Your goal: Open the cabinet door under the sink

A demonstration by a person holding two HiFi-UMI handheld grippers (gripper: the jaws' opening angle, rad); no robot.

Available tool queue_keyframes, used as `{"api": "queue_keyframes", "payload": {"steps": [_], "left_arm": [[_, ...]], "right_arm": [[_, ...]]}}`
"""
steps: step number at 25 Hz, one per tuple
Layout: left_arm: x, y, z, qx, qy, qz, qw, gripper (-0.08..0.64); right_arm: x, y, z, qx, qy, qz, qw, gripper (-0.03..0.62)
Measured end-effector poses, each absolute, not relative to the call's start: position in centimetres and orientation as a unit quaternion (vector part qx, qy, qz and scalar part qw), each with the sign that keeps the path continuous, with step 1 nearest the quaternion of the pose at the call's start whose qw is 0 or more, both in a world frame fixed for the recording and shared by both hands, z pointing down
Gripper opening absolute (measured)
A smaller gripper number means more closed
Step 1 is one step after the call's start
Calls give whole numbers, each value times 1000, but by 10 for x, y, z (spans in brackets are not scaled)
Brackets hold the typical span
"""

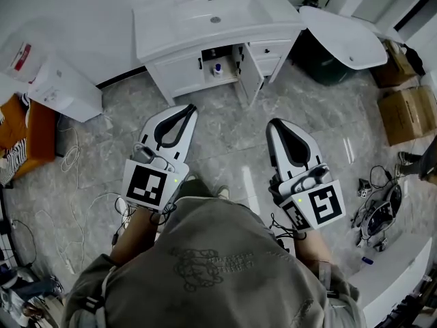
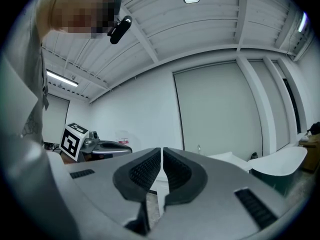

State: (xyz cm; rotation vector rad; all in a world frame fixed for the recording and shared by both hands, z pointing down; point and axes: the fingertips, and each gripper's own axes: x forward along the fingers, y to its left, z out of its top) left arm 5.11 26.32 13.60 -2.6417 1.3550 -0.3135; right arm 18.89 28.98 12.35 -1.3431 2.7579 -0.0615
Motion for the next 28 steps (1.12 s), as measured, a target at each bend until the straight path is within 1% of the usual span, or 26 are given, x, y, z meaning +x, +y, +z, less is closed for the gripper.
{"api": "queue_keyframes", "payload": {"steps": [10,19,28], "left_arm": [[62,249,141,-881,453,-113,81,23],[71,216,147,-886,442,-112,83,23],[59,172,153,-887,440,-117,81,23]], "right_arm": [[195,274,127,-437,899,2,28,34],[202,242,133,-442,897,-5,22,35],[190,195,138,-438,899,-13,17,34]]}}
